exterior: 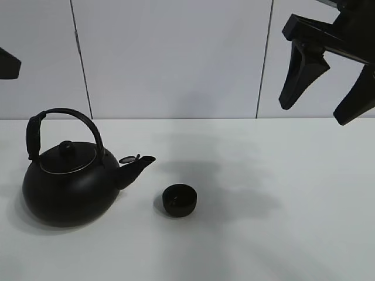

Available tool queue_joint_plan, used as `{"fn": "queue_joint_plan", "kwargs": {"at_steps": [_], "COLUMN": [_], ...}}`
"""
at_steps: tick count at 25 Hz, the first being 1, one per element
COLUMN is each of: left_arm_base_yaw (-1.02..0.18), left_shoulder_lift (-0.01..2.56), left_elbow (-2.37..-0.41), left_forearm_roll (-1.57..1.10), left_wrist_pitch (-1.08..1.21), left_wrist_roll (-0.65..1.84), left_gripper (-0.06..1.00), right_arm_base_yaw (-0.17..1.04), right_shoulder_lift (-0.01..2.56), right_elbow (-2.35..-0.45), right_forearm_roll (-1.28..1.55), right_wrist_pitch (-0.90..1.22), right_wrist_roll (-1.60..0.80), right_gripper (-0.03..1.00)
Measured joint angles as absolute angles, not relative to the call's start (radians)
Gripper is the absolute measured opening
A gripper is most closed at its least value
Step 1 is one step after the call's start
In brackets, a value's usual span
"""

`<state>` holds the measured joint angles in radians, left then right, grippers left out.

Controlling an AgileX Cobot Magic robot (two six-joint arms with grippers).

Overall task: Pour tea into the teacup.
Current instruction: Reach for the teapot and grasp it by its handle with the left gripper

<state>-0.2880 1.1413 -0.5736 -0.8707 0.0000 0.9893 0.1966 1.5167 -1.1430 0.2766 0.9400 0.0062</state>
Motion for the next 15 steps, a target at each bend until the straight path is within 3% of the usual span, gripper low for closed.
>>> {"fn": "queue_joint_plan", "kwargs": {"at_steps": [15], "left_arm_base_yaw": [-0.301], "left_shoulder_lift": [1.138], "left_elbow": [-0.543], "left_forearm_roll": [-0.804], "left_wrist_pitch": [-0.229], "left_wrist_roll": [0.635], "left_gripper": [0.5], "right_arm_base_yaw": [0.197], "right_shoulder_lift": [1.517], "right_elbow": [-1.143], "right_forearm_roll": [0.277], "right_wrist_pitch": [0.917], "right_wrist_roll": [0.006], "right_gripper": [0.54]}}
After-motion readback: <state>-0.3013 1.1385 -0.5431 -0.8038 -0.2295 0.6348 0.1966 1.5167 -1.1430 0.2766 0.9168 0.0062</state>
